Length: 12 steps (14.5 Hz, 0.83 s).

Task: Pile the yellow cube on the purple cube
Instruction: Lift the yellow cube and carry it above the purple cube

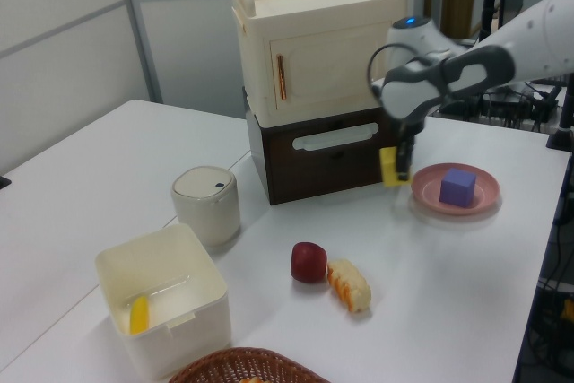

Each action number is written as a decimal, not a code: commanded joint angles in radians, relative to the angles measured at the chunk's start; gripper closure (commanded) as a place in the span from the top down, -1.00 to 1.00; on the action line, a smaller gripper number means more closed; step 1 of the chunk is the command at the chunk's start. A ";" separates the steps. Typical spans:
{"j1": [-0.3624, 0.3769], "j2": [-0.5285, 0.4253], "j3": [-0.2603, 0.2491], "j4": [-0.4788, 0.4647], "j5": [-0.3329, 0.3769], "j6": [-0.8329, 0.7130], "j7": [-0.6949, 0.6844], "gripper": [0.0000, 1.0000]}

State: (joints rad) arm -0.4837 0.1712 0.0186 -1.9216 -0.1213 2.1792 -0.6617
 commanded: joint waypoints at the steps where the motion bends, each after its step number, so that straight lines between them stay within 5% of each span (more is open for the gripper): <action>1: -0.064 -0.059 0.000 -0.053 0.005 -0.059 -0.110 -0.22; 12: -0.174 -0.047 -0.049 -0.030 0.040 -0.114 -0.207 -0.03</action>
State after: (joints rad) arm -0.6572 0.1481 0.0009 -1.9432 -0.1204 2.1075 -0.8454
